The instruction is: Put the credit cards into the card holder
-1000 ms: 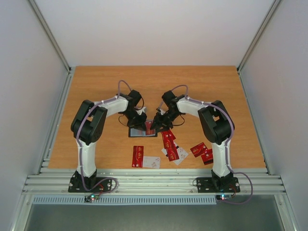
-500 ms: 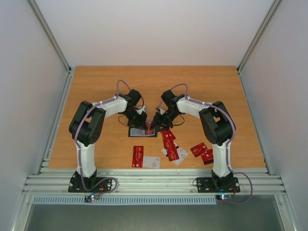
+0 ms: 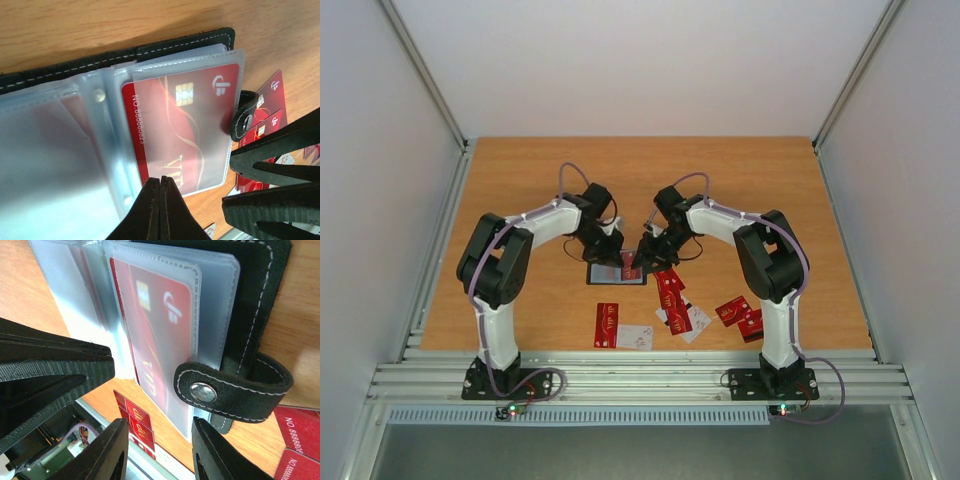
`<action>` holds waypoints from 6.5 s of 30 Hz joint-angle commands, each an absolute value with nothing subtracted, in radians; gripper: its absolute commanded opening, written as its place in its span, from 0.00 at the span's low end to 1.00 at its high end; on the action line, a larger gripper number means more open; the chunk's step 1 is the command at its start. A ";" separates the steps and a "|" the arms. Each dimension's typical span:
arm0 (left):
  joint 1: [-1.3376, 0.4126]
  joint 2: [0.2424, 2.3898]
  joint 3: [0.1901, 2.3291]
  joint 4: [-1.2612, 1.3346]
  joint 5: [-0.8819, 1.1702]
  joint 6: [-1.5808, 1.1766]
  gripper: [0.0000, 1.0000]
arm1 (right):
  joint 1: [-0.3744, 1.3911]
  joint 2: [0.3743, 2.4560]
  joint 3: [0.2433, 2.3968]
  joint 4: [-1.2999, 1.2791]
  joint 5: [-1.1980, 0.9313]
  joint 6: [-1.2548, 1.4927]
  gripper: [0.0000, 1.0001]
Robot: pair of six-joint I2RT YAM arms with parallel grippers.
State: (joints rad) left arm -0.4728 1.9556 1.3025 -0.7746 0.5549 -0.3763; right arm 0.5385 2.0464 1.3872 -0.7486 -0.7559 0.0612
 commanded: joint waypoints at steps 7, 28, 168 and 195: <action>-0.466 1.783 1.263 -0.785 0.401 -0.374 0.00 | 0.546 2.049 1.405 -0.669 -0.807 0.081 0.36; -0.342 1.457 0.982 -0.712 0.287 -0.442 0.01 | 0.602 2.078 1.449 -0.498 -0.928 0.134 0.37; -0.812 1.931 1.149 -0.447 0.478 -0.628 0.42 | 0.502 1.885 1.038 -0.657 -0.784 -0.002 0.38; -0.883 1.872 1.032 -0.435 0.554 -0.599 0.40 | 0.613 1.718 0.866 -0.597 -0.676 0.175 0.38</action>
State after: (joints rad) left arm -0.8371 1.8339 1.0504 -0.4412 0.4858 -0.6090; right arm 0.6037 1.7561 0.8928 -0.7010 -0.7242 0.1436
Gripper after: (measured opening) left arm 0.404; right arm 0.377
